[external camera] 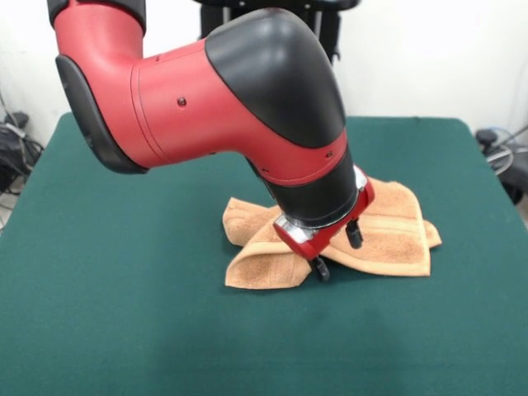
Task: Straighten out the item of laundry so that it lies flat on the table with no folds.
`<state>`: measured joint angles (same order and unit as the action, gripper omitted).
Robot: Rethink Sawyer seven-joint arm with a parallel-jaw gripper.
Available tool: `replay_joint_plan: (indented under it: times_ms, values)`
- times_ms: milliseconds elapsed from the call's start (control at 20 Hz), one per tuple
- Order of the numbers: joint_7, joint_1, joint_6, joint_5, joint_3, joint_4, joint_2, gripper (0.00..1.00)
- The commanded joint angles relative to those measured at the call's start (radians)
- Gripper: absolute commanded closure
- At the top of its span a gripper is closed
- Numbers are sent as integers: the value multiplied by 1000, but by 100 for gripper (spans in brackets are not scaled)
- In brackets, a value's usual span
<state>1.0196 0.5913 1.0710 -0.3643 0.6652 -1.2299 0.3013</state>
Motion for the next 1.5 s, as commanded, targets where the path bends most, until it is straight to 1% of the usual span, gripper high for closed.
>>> replay_joint_plan:
  times_ms: [50, 200, 500, 1500]
  values:
    - [-66, -32, 100, -59, -63, 63, -51, 0]
    - [-71, -39, 110, -62, -62, 88, -60, 0]
    - [-79, -43, 120, -66, -63, 105, -64, 0]
    - [-77, -36, 135, -65, -62, 114, -89, 0]
